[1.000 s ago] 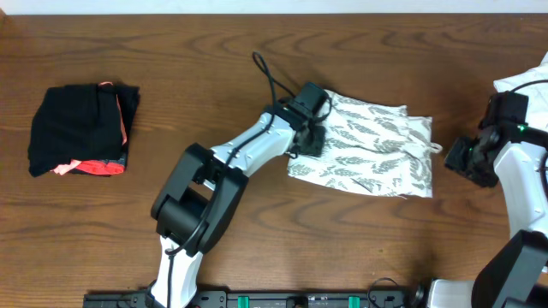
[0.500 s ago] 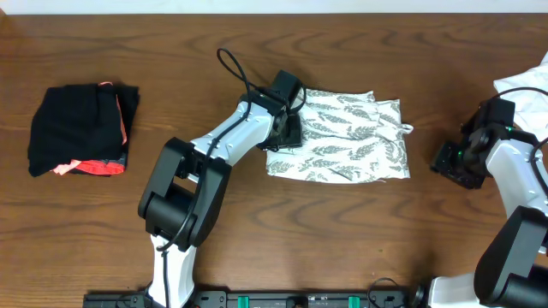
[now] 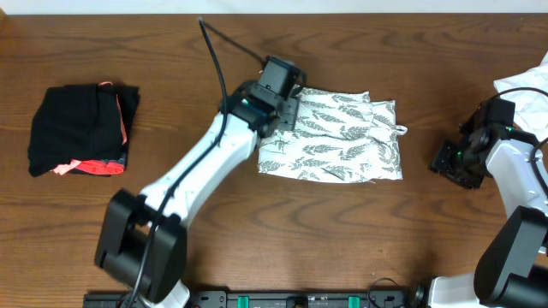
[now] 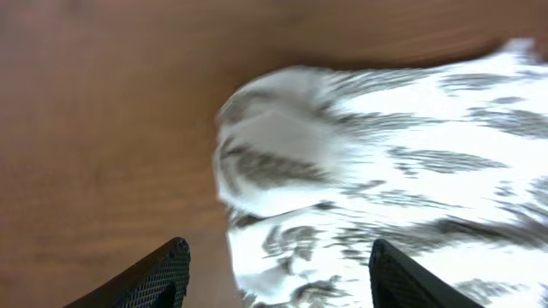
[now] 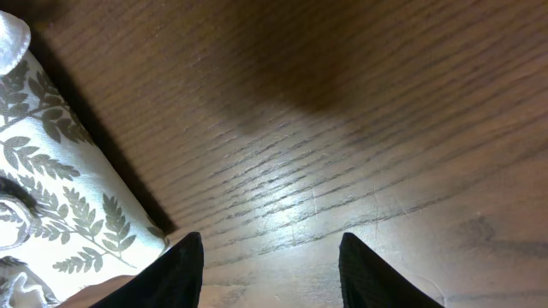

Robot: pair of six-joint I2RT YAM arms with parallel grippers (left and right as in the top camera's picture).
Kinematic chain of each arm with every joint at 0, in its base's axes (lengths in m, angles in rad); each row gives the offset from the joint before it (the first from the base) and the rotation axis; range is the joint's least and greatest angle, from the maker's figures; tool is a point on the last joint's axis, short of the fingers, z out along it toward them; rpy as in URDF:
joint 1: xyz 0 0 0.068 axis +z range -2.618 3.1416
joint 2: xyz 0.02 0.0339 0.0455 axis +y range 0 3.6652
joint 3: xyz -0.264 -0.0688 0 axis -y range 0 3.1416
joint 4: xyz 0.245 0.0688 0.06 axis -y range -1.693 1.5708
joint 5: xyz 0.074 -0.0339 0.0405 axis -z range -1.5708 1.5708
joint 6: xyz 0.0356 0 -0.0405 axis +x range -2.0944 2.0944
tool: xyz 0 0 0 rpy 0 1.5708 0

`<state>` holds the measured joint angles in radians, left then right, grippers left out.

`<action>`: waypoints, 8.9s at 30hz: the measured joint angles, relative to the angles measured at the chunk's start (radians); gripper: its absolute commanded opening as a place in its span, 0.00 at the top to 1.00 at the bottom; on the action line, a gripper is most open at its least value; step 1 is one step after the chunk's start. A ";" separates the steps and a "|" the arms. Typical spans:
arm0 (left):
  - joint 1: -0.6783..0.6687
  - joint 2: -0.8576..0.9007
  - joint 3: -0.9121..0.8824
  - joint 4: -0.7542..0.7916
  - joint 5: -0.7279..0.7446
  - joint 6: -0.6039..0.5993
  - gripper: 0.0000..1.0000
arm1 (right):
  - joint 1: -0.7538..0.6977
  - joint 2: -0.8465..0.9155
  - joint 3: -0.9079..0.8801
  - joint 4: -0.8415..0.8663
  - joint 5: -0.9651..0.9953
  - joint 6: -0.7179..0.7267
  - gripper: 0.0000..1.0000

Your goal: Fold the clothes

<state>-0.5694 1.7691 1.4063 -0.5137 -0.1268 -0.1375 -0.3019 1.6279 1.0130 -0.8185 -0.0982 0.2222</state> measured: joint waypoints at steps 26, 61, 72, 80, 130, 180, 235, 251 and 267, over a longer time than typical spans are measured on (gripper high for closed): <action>-0.283 0.202 0.002 0.272 0.149 0.297 0.12 | 0.000 0.000 0.000 -0.014 0.000 -0.003 0.46; -0.129 0.092 0.003 0.303 -0.151 0.115 0.86 | 0.000 0.000 -0.001 -0.029 0.000 -0.004 0.46; 0.330 0.021 0.006 -0.139 -0.302 -0.166 0.93 | 0.000 0.000 -0.001 -0.029 0.000 -0.007 0.46; 0.546 0.021 -0.036 -0.272 -0.245 -0.406 0.56 | 0.000 0.000 -0.001 -0.029 0.000 -0.007 0.46; 0.476 0.021 -0.059 -0.267 -0.033 -0.310 0.43 | 0.488 0.274 0.059 0.482 -0.238 -0.074 0.56; 0.098 0.064 -0.060 0.145 0.145 -0.119 0.43 | -0.133 0.264 0.106 0.294 0.089 -0.056 0.44; 0.084 0.232 -0.074 -0.019 0.179 -0.253 0.29 | 0.094 0.034 0.270 0.197 0.072 -0.266 0.01; 0.185 0.064 -0.084 -0.052 0.175 -0.223 0.29 | 0.406 -0.068 0.222 0.143 -0.016 -0.253 0.01; 0.261 0.064 -0.084 -0.035 0.232 -0.224 0.29 | 0.579 0.140 0.113 0.212 0.294 -0.118 0.01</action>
<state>-0.3088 1.8328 1.3224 -0.5488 0.1055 -0.3618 0.2771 1.7683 1.1263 -0.6060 0.1963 0.1040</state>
